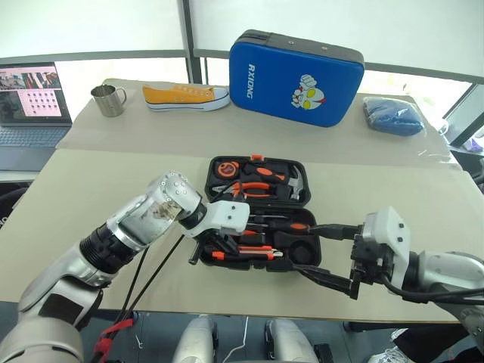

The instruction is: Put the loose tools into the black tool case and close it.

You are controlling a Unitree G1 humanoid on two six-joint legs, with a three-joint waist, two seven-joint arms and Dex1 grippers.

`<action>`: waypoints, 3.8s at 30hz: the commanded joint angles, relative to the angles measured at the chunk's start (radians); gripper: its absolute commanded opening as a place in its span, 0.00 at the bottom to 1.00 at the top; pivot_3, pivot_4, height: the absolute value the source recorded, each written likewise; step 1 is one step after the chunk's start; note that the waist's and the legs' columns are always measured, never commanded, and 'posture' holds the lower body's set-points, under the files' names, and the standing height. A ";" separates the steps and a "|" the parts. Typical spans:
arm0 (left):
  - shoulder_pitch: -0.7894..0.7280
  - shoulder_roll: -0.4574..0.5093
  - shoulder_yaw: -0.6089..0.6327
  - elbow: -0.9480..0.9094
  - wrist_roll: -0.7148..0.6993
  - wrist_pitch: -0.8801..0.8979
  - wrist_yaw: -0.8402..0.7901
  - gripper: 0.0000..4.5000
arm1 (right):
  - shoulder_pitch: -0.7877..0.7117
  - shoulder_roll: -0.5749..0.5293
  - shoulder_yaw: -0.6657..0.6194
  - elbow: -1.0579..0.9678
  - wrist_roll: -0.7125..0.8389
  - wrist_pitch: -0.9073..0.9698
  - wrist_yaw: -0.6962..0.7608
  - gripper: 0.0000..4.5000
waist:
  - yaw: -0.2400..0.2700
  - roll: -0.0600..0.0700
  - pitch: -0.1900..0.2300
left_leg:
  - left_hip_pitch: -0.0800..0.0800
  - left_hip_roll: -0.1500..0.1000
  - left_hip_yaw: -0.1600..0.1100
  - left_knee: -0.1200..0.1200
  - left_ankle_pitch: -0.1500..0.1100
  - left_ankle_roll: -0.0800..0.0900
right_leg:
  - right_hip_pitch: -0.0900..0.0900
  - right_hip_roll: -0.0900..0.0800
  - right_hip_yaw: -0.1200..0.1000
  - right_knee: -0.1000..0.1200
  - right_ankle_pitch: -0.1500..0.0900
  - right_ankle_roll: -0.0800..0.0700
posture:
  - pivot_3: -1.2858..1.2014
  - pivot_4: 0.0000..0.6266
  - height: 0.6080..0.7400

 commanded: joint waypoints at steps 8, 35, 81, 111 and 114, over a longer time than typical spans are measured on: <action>0.018 -0.033 0.021 0.052 0.086 -0.018 0.068 0.00 | 0.006 -0.015 -0.049 -0.030 0.022 0.002 -0.002 1.00 | 0.008 0.002 -0.002 | 0.014 -0.001 0.002 0.000 0.000 0.000 | 0.018 0.000 0.000 -0.004 -0.002 0.002 | 0.52 0.24 0.99; 0.130 0.186 0.751 0.058 -0.489 0.134 0.048 1.00 | 0.556 0.037 -0.720 0.311 -0.116 -0.076 0.306 1.00 | -0.012 0.002 -0.002 | 0.015 0.002 0.000 -0.004 -0.001 0.001 | 0.016 -0.001 0.002 -0.005 -0.007 0.005 | 0.52 0.24 0.99; 0.206 0.193 0.644 -0.146 -0.542 0.032 0.108 1.00 | -0.228 -0.043 0.269 0.242 -0.327 -0.068 0.248 0.01 | -0.019 0.003 0.000 | 0.005 -0.001 0.000 -0.004 -0.001 0.001 | 0.005 0.000 0.003 -0.001 -0.006 0.001 | 0.52 0.24 0.99; 0.298 0.165 0.596 0.037 -0.289 -0.013 0.358 1.00 | -0.393 0.003 0.127 0.370 -0.250 0.084 0.172 0.92 | -0.018 0.002 0.000 | 0.004 -0.001 0.000 -0.004 -0.001 0.001 | 0.002 0.001 0.003 0.001 -0.006 0.000 | 0.52 0.24 0.99; 0.324 0.149 0.582 0.092 -0.224 -0.008 0.436 1.00 | -0.389 0.005 0.136 0.490 -0.321 0.005 0.152 0.71 | -0.015 0.002 0.000 | 0.004 -0.002 0.002 -0.003 -0.001 0.001 | 0.002 0.000 0.004 0.001 -0.006 0.000 | 0.52 0.24 0.99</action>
